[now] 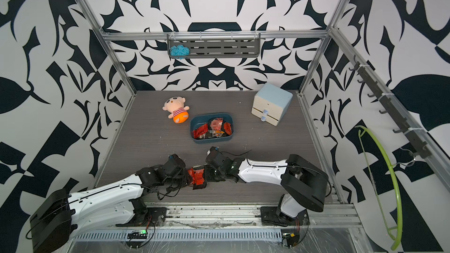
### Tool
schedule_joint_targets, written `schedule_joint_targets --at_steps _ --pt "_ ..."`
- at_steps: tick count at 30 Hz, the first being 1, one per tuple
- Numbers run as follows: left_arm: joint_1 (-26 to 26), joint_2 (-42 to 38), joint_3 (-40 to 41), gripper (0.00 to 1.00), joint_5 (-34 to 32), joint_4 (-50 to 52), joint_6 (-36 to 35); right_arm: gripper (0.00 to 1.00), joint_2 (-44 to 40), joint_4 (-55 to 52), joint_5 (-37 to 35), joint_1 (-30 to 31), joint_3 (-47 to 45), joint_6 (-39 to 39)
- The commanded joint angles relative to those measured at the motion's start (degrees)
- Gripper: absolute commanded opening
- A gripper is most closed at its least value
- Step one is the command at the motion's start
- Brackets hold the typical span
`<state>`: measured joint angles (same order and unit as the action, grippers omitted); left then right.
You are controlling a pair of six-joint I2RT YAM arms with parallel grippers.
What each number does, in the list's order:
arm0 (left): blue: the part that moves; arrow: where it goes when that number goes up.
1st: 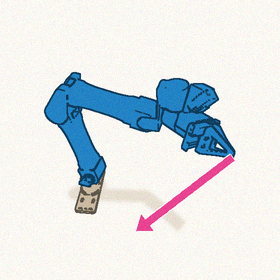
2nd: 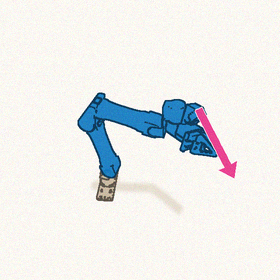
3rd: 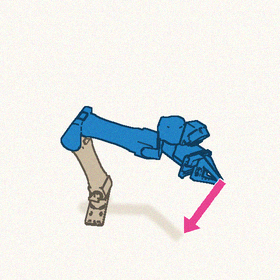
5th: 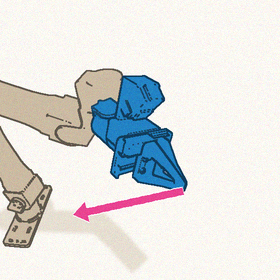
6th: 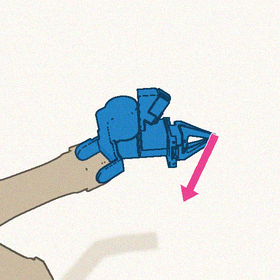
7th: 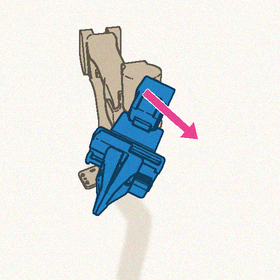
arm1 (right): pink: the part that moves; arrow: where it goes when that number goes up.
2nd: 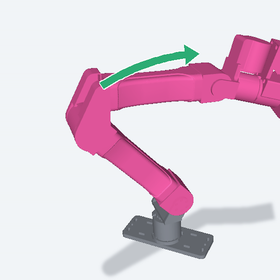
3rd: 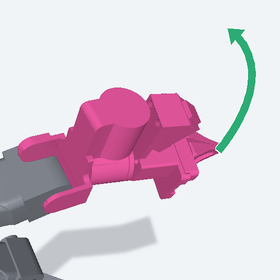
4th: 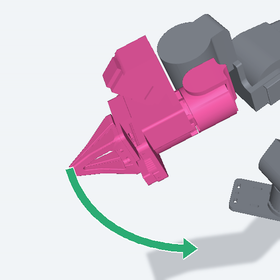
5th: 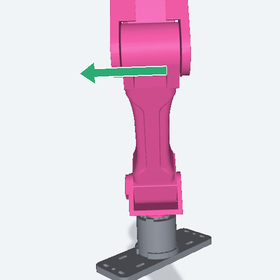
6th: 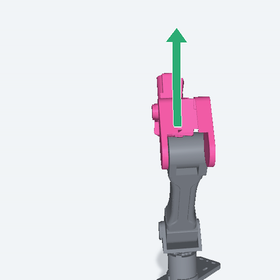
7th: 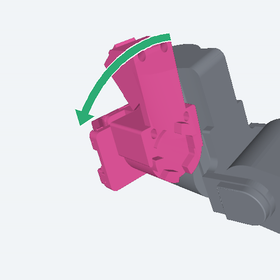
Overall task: Put the tea bags into the storage box
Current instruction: Pick up the tea bag from the center of the board.
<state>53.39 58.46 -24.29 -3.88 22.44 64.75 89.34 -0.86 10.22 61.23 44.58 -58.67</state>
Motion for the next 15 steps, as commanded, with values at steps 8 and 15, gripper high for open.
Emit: schedule_joint_targets --at_steps 8,15 --pt "0.14 -0.56 1.2 0.45 -0.85 -0.38 0.46 0.12 1.19 0.79 0.37 0.6 3.17 1.08" --pt "0.86 -0.17 1.8 0.45 0.53 -6.16 1.25 0.0 -1.5 -5.07 -3.03 0.4 3.21 2.49"
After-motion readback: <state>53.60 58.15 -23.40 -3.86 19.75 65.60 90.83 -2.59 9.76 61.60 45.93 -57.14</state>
